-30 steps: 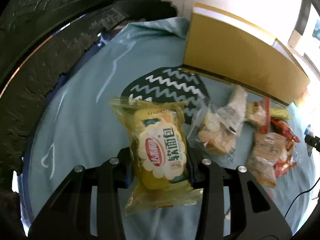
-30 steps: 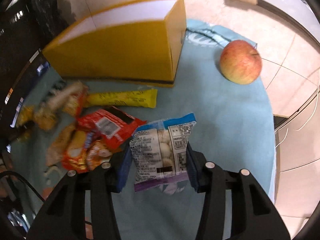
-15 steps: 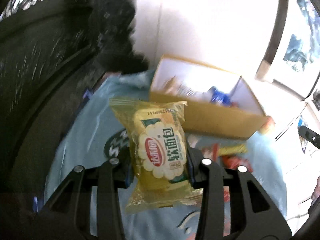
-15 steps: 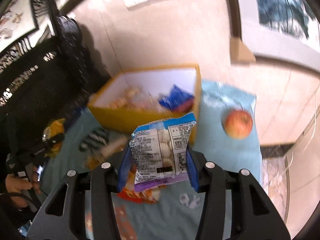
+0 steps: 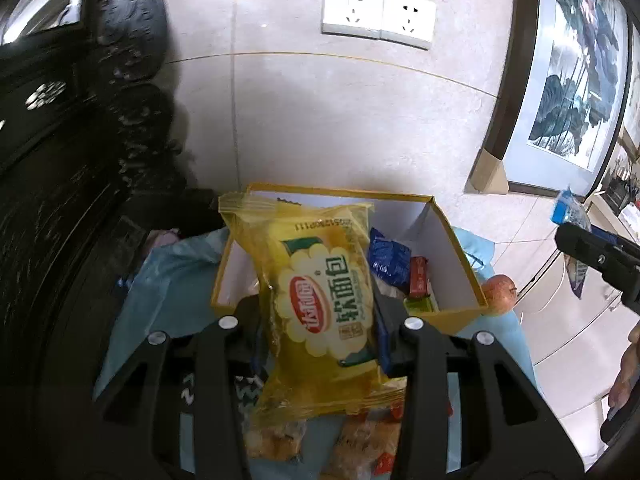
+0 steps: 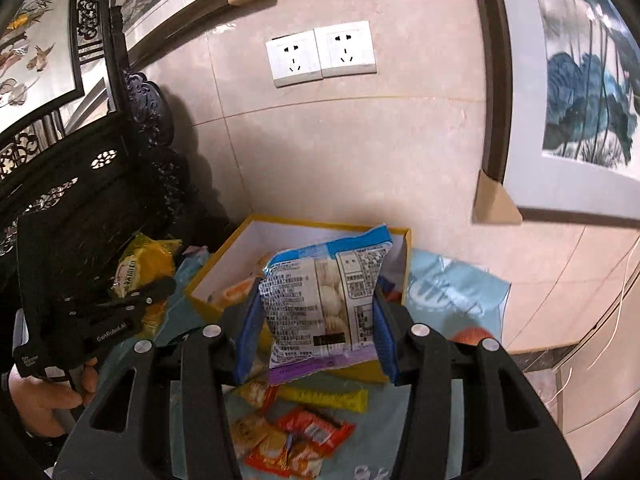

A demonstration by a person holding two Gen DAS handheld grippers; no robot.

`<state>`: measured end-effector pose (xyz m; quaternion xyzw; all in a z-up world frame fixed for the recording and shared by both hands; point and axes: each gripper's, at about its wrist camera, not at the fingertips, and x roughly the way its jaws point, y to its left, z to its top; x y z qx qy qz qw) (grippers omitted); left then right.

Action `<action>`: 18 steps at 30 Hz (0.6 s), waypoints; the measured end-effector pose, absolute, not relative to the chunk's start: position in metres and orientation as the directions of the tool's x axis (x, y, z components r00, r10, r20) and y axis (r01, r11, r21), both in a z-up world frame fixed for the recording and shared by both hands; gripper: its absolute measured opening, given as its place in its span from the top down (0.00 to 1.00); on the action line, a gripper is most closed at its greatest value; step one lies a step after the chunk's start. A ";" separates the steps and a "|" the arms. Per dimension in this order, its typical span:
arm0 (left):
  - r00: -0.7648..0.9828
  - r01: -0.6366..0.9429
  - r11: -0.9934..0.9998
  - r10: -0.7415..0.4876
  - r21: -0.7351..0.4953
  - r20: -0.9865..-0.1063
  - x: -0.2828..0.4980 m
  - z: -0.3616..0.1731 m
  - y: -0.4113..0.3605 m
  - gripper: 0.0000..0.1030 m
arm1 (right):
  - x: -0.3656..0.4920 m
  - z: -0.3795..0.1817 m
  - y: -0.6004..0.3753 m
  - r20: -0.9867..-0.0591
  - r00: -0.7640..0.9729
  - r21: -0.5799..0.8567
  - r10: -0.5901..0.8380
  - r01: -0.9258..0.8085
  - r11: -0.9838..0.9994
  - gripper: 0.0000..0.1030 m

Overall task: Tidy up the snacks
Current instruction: 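Open both grippers to drop the two packets into the box, then grasp the clear bread packet with yellow label using the left gripper while the right grasps the red biscuit packet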

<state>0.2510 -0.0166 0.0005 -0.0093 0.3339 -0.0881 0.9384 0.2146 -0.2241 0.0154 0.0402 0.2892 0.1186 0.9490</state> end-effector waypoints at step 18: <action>0.709 0.102 0.992 -0.124 -0.074 -0.694 0.343 -0.021 -0.044 0.11 | 0.307 -0.003 -0.196 -0.612 0.782 -0.053 0.119 -0.190 0.980 0.30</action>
